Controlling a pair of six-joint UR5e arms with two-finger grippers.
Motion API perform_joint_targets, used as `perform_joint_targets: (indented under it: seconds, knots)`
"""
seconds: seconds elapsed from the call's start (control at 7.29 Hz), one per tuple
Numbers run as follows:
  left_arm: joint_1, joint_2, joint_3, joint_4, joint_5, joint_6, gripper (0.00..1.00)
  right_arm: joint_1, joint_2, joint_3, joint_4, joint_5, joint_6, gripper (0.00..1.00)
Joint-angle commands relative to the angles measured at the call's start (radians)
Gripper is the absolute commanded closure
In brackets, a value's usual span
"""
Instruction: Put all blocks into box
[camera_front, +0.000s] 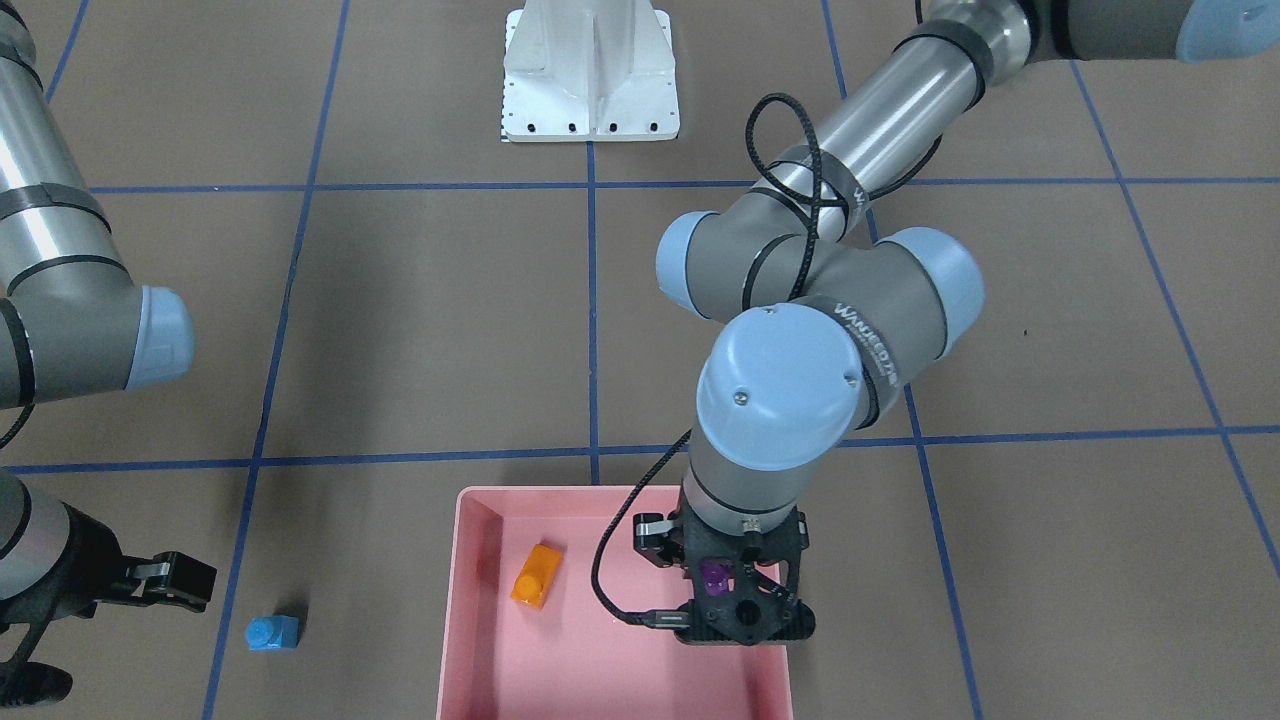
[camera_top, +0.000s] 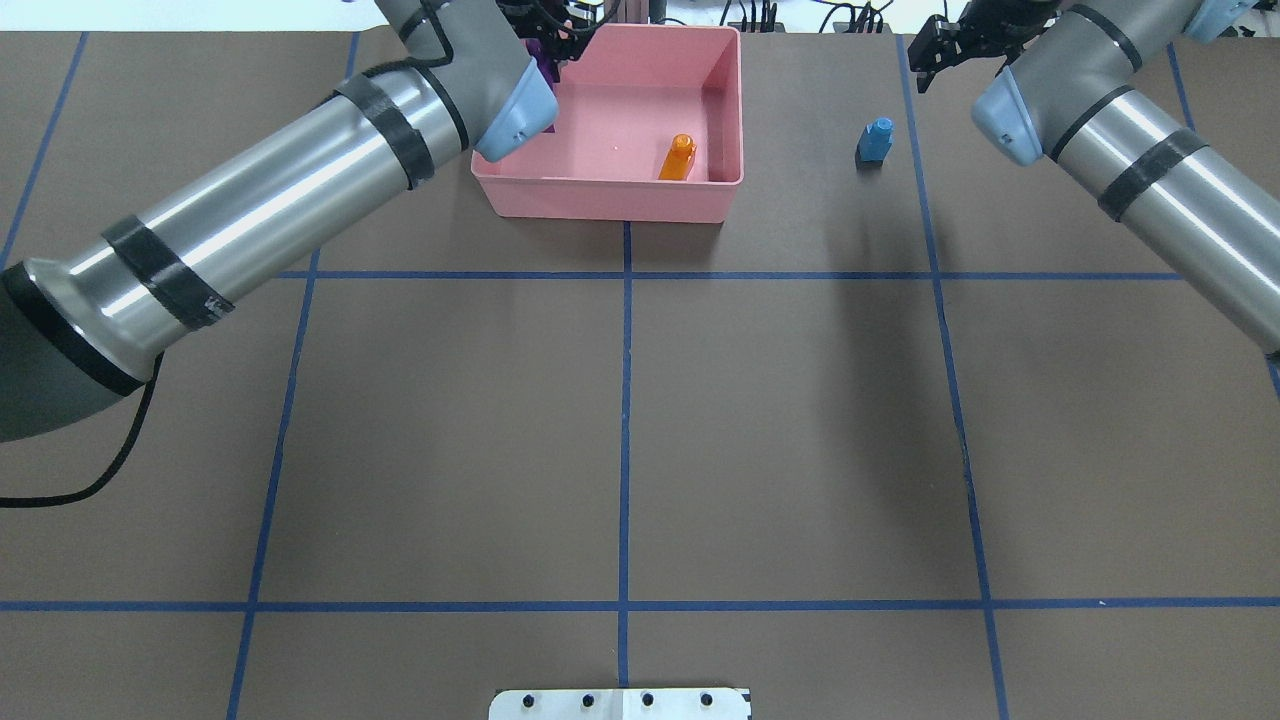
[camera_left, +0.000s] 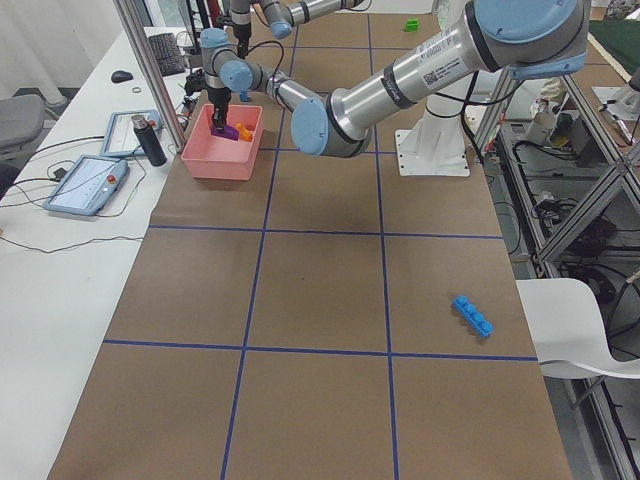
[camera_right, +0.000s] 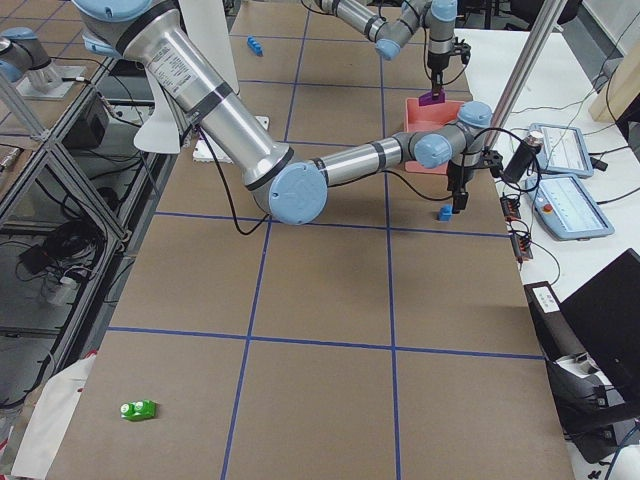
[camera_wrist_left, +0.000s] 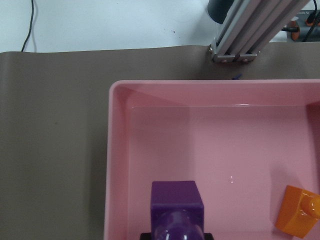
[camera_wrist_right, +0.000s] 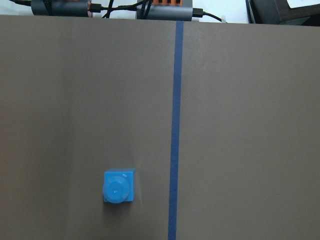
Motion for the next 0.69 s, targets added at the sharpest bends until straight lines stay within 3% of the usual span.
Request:
perform_joint_targets:
  seconds: [0.0, 0.14, 0.41, 0.55]
  knots:
    - [0.025, -0.003, 0.017, -0.012, 0.02, -0.01, 0.29, -0.006, -0.007, -0.001, 0.003, -0.002, -0.001, 0.0]
    - [0.025, -0.003, 0.014, -0.014, 0.02, -0.002, 0.0, -0.009, -0.006, -0.001, 0.002, -0.002, 0.0, 0.0]
    - [0.019, -0.003, 0.0, -0.016, 0.014, -0.004, 0.0, -0.039, -0.024, -0.002, 0.034, -0.008, 0.0, 0.0]
    - [0.019, -0.001, -0.018, -0.014, 0.014, -0.007, 0.0, -0.058, -0.033, -0.049, 0.127, -0.011, 0.009, 0.0]
